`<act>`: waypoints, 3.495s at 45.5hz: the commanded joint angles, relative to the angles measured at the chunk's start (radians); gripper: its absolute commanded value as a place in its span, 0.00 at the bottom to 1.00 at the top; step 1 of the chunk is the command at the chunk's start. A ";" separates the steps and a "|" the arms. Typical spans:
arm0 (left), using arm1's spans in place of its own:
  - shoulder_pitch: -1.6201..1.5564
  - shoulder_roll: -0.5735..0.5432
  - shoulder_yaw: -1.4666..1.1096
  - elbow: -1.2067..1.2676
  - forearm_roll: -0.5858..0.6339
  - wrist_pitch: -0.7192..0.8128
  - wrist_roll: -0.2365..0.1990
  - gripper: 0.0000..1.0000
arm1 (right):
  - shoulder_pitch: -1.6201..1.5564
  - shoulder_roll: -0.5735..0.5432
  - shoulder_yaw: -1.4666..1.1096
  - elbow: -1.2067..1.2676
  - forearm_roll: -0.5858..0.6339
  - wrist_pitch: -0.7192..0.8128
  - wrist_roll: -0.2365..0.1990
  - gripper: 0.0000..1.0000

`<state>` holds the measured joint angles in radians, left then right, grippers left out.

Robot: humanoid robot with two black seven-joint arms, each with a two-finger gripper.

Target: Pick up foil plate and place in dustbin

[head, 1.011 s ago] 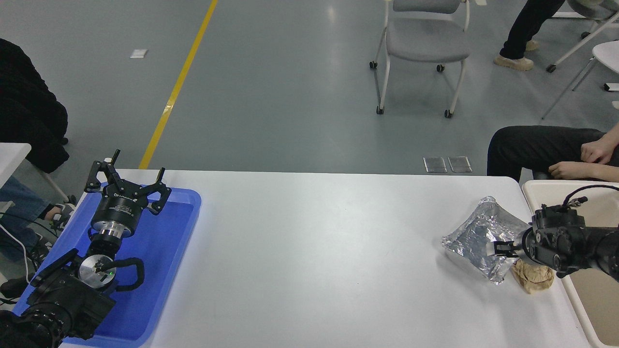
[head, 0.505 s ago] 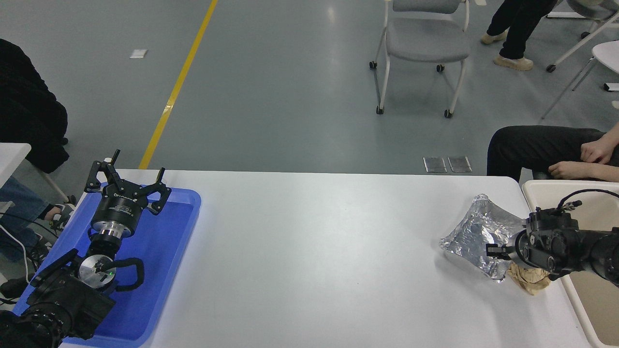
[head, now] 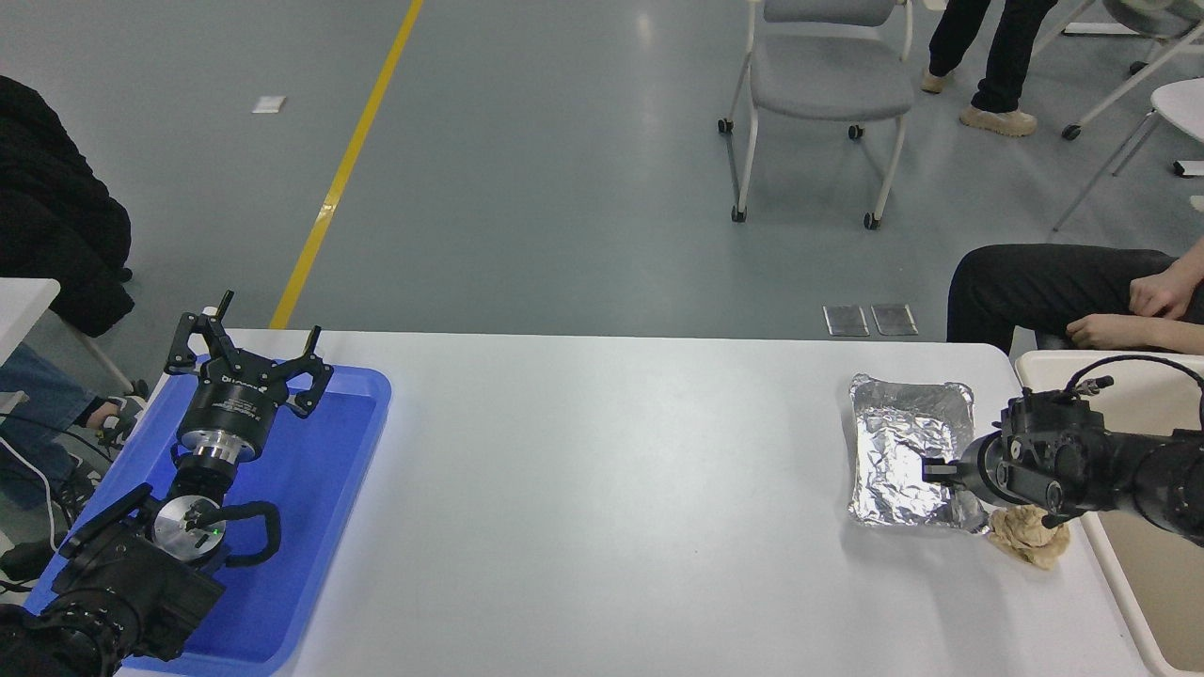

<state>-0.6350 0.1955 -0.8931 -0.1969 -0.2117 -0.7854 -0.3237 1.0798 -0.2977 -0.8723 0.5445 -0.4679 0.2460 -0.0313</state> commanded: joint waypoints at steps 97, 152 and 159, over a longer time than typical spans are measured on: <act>0.000 0.001 0.000 -0.001 0.000 0.000 0.000 1.00 | 0.257 -0.610 -0.061 -0.115 -0.224 0.237 0.143 0.00; 0.001 0.002 0.000 0.002 0.000 0.000 0.000 1.00 | -0.345 -0.320 0.084 -0.428 -0.058 -0.091 0.156 1.00; 0.001 0.002 0.000 0.002 0.000 0.000 0.000 1.00 | -0.334 -0.320 0.085 -0.420 -0.058 -0.088 0.160 1.00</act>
<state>-0.6336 0.1978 -0.8932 -0.1963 -0.2117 -0.7854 -0.3237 0.7422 -0.6251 -0.7968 0.1202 -0.5309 0.1593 0.1239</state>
